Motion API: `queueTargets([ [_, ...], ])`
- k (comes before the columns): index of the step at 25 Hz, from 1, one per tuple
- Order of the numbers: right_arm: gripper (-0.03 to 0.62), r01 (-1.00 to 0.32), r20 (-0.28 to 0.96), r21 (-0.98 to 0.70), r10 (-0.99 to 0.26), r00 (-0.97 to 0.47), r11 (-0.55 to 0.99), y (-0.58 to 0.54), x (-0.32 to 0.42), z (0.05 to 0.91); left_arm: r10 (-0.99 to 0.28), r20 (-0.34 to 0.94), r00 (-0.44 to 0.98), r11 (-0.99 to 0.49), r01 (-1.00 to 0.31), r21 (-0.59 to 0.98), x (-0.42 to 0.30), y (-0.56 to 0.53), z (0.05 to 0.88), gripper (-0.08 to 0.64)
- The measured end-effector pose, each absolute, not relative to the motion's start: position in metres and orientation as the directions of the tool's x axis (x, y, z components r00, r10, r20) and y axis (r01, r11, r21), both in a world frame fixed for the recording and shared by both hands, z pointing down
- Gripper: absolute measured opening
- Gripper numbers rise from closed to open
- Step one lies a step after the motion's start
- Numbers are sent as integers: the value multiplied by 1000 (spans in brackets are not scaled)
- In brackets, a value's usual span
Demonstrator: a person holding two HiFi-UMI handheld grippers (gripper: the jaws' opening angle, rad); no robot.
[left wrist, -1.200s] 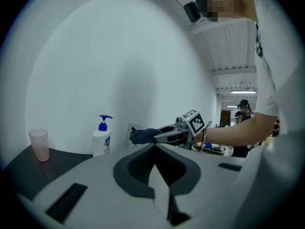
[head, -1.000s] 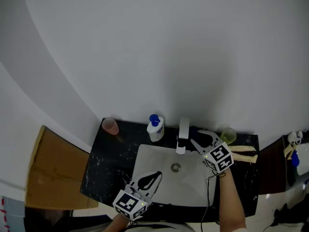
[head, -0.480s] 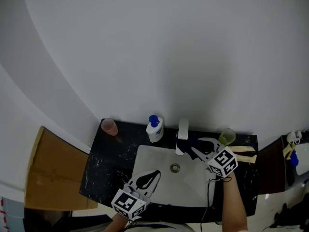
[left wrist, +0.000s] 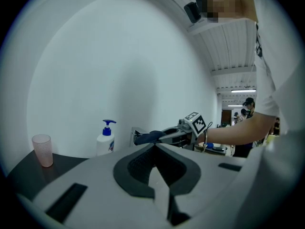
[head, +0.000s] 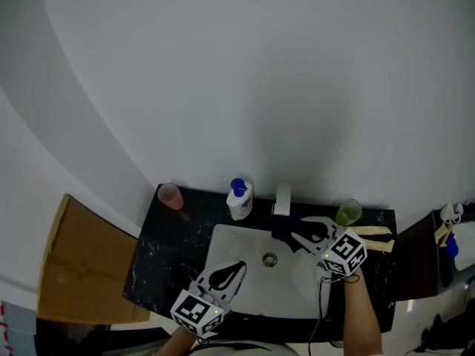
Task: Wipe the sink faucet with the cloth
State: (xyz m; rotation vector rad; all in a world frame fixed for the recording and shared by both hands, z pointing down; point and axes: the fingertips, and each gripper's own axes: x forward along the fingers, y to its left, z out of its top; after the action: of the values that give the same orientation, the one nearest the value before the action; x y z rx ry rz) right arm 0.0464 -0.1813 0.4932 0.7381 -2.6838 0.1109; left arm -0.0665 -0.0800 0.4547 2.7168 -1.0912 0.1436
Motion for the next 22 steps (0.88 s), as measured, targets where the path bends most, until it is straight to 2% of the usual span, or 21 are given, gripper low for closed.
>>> queueTargets([
  [4, 123, -592, 401, 81, -569, -718, 802, -206, 65, 505, -666, 167, 727, -710, -686, 160, -65, -80, 454, 2],
  [8, 123, -663, 384, 108, -646, -660, 741, -241, 69, 504, -663, 171, 729, -711, -685, 161, -65, -77, 455, 2],
  [11, 123, -649, 358, 74, -627, -691, 757, -238, 61, 499, -662, 171, 730, -712, -683, 163, -65, -76, 455, 2],
  [16, 123, -515, 333, -38, -474, -815, 857, -185, 47, 490, -661, 163, 733, -715, -680, 163, -63, -78, 453, 2],
  [18, 123, -518, 342, -37, -477, -810, 854, -182, 52, 492, -661, 160, 733, -715, -680, 163, -62, -78, 453, 2],
  [22, 123, -604, 370, 28, -569, -734, 797, -217, 63, 498, -662, 165, 731, -713, -682, 163, -62, -77, 453, 2],
])
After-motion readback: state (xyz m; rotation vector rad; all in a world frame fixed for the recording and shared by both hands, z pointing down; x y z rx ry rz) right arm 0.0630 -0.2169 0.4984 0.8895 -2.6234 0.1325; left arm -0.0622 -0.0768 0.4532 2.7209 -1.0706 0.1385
